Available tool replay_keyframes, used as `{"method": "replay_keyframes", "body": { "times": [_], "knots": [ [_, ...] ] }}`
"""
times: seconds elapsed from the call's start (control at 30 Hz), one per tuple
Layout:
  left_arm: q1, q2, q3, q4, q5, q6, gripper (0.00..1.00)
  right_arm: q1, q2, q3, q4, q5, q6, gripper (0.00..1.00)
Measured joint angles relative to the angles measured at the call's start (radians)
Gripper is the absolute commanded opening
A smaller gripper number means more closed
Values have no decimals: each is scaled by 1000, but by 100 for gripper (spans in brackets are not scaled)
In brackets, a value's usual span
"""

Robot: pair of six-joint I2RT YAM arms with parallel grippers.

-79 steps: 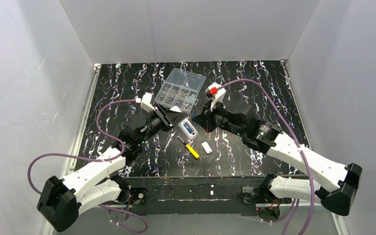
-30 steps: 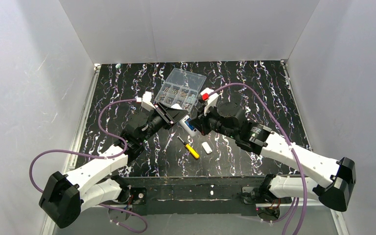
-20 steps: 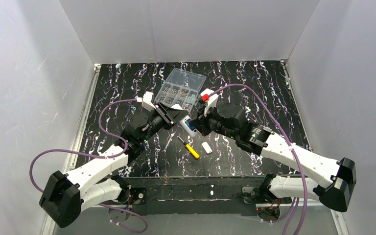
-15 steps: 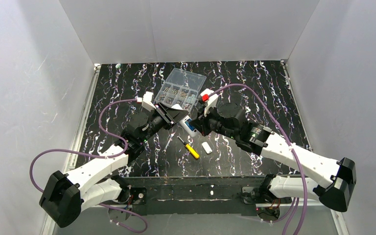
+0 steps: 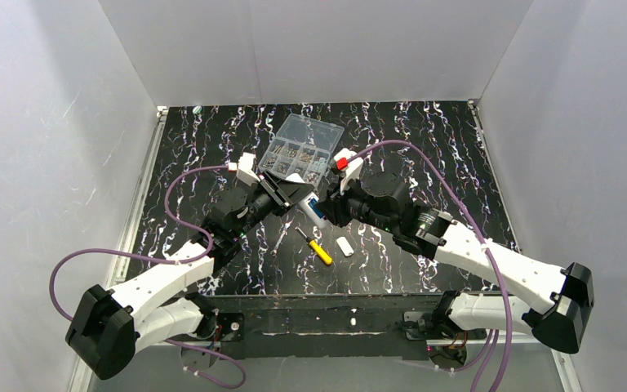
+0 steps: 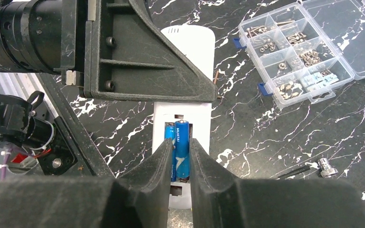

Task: Load the batteries into the remote control
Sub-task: Load the battery into the remote control.

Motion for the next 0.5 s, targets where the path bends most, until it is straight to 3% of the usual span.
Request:
{"method": "replay_keyframes", "body": {
  "times": [0.23,0.5],
  "knots": [
    [0,0,0,6,-2,0,0,0,0,-5,18,-7,0,32],
    [0,0,-1,10,-6,0,0,0,-1,-8,29,-20,0,44]
  ]
}}
